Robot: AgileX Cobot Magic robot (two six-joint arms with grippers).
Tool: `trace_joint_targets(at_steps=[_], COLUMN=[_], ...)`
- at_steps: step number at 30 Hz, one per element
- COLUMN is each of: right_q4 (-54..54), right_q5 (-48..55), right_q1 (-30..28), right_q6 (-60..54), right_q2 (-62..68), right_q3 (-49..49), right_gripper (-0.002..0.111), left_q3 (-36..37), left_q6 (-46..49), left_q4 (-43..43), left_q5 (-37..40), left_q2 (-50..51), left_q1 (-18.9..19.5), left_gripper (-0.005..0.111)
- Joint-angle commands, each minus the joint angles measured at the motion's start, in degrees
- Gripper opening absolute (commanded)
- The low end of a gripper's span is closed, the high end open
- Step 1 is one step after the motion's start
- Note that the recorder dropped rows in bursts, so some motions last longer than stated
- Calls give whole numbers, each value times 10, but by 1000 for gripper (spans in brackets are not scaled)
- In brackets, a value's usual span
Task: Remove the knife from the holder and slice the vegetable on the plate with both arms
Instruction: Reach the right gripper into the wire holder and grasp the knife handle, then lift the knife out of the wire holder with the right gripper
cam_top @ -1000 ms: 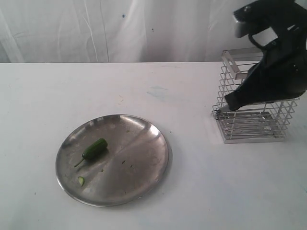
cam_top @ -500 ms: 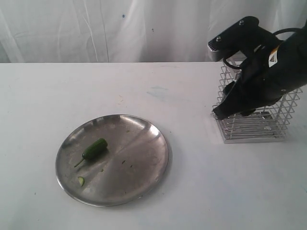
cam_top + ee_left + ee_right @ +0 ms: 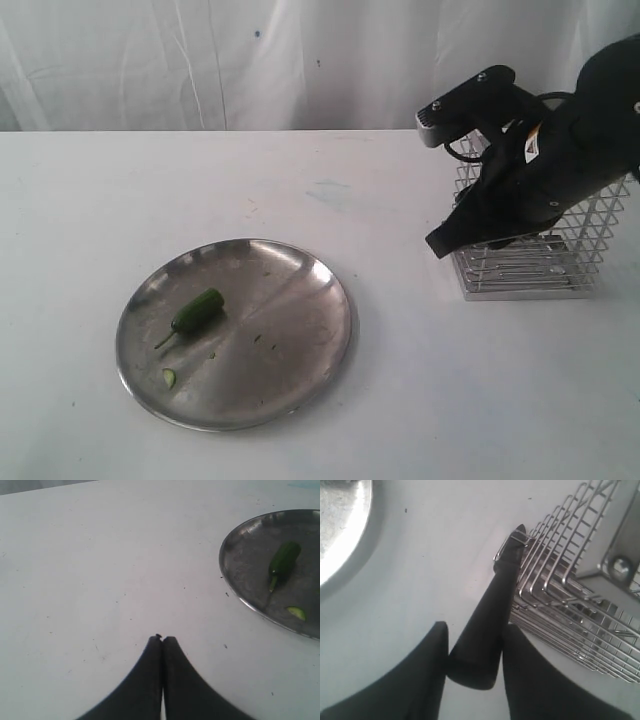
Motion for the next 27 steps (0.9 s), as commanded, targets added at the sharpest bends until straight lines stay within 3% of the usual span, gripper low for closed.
trace_joint_targets(at_steps=[1,3,20,27], right_q4=[0,0,-16,38], right_q5=[8,8,138,180], right_q1=[2,2,2,2], right_q6=[9,9,9,5], right_q2=[-4,-16,-129,-184], right_q3=[-2,-4,-101,-128], right_gripper=[6,0,0,0], left_q3=[1,1,1,1], left_q6=[1,1,1,1], left_q4=[-5,-5,-5,-5], left_q5=[-1,-1,-1,-1], left_q2=[-3,-3,-3,-3], left_q1=[-4,-4,-4,-4], left_gripper=[0,0,0,0])
